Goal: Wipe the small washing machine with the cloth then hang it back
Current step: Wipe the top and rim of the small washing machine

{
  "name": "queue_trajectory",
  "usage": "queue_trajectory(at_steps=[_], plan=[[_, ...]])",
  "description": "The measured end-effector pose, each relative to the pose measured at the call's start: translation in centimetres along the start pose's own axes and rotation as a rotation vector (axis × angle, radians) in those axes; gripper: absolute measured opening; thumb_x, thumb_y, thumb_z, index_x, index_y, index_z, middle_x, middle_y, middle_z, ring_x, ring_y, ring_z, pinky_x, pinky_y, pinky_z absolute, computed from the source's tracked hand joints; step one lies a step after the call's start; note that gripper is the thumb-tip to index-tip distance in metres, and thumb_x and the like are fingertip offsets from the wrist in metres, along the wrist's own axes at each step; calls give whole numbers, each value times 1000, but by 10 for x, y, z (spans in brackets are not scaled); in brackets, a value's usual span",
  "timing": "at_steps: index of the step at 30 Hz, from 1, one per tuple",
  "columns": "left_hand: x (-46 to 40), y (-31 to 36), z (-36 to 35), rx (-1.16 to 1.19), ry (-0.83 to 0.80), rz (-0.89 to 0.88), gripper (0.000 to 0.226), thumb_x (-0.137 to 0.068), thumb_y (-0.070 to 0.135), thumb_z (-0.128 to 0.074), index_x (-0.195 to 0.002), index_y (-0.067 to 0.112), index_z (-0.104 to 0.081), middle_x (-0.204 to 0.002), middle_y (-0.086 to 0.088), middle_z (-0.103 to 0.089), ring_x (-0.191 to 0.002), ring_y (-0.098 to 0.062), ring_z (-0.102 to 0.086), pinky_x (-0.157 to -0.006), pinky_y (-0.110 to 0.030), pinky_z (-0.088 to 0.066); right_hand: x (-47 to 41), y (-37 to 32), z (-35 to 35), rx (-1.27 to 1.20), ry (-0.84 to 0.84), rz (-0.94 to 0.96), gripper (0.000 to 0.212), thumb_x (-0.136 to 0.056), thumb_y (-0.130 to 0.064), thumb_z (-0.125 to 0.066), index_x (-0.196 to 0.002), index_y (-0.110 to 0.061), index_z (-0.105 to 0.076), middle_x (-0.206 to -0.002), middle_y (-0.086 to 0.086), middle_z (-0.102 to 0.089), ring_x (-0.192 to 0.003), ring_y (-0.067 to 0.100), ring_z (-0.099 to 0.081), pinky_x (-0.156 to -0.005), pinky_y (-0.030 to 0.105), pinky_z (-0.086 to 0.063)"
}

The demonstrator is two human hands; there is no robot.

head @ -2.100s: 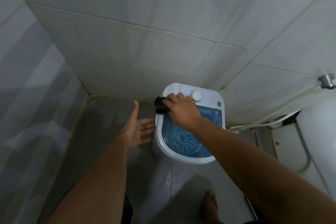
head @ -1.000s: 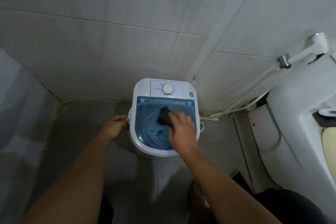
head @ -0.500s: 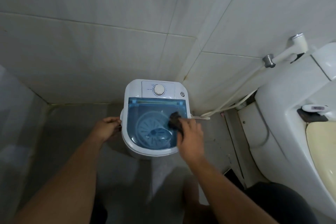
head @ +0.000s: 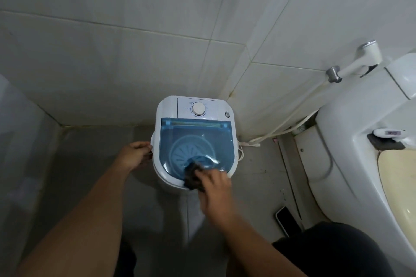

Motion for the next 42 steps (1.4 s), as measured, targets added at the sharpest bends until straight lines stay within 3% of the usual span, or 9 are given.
queue_trajectory(at_steps=[4, 12, 19, 23, 28, 33, 36, 40, 42], plan=[[-1, -2, 2, -2, 6, 11, 31, -99, 14, -60, -128, 5, -61, -116, -17, -69, -99, -27, -66, -98, -42, -49, -21, -21, 4, -74, -47, 105, 53, -84, -22, -66, -136, -23, -57, -121, 3, -59, -104, 27, -55, -89, 41, -50], [3, 0, -1, 5, 15, 8, 28, -99, 11, -59, -127, 5, -60, -112, -17, -67, -79, -16, -65, -74, -28, -49, 0, 85, 29, -28, 175, -461, 40, -84, -16, -66, -122, -18, -54, -120, 9, -57, -100, 29, -51, -80, 52, -52], [-3, -5, 4, -7, 2, 31, 31, -97, 15, -63, -127, 6, -63, -115, -16, -72, -98, -25, -68, -77, -30, -53, 19, -8, 15, -322, -100, 145, 47, -89, -9, -64, -134, -16, -55, -132, 3, -53, -121, 23, -52, -107, 34, -43], [-1, -5, 3, -2, 7, 27, 25, -97, 15, -63, -122, 10, -64, -113, -15, -72, -98, -26, -68, -88, -36, -52, -39, 79, 72, -320, 310, -272, 39, -89, -3, -64, -127, -12, -59, -118, 5, -56, -108, 22, -53, -96, 40, -48], [-1, -3, 2, -12, 2, 18, 20, -98, 17, -62, -118, 14, -65, -114, -14, -72, -103, -26, -68, -98, -41, -51, -76, 133, 55, -255, 190, -384, 35, -95, -8, -59, -129, -12, -63, -120, 13, -62, -113, 31, -57, -100, 44, -49], [-3, -5, 2, 0, -2, 20, 13, -98, 17, -62, -110, 17, -67, -111, -12, -72, -101, -25, -68, -100, -40, -50, -11, 124, 17, -425, 350, -583, 30, -99, -13, -57, -129, -14, -61, -116, 0, -53, -109, 25, -59, -99, 49, -53], [-4, -5, 1, 15, -6, 19, 21, -97, 16, -63, -117, 13, -66, -106, -11, -73, -99, -25, -68, -99, -40, -51, 32, 102, 12, -367, 334, -475, 42, -93, -4, -62, -133, -15, -60, -126, -1, -52, -116, 19, -55, -101, 39, -50], [-4, -6, 3, 19, -1, 17, 26, -96, 17, -64, -122, 11, -66, -113, -14, -72, -103, -27, -68, -102, -41, -50, 42, 53, 26, -286, 18, 2, 47, -90, -10, -64, -136, -15, -61, -134, 3, -56, -121, 15, -53, -106, 26, -44], [-3, -6, 3, 14, 2, 25, 26, -96, 16, -64, -122, 11, -66, -114, -15, -74, -105, -27, -70, -103, -42, -50, 21, 62, 47, -310, 41, -17, 44, -92, -8, -65, -136, -13, -61, -132, 5, -57, -122, 17, -54, -108, 29, -44]])
Point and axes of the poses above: each hand's wrist, its own x-axis away from the middle knuckle, its own z-axis out of the back of the hand, y = z × x, the point moved 8 cm from there along -x, towards the middle knuckle
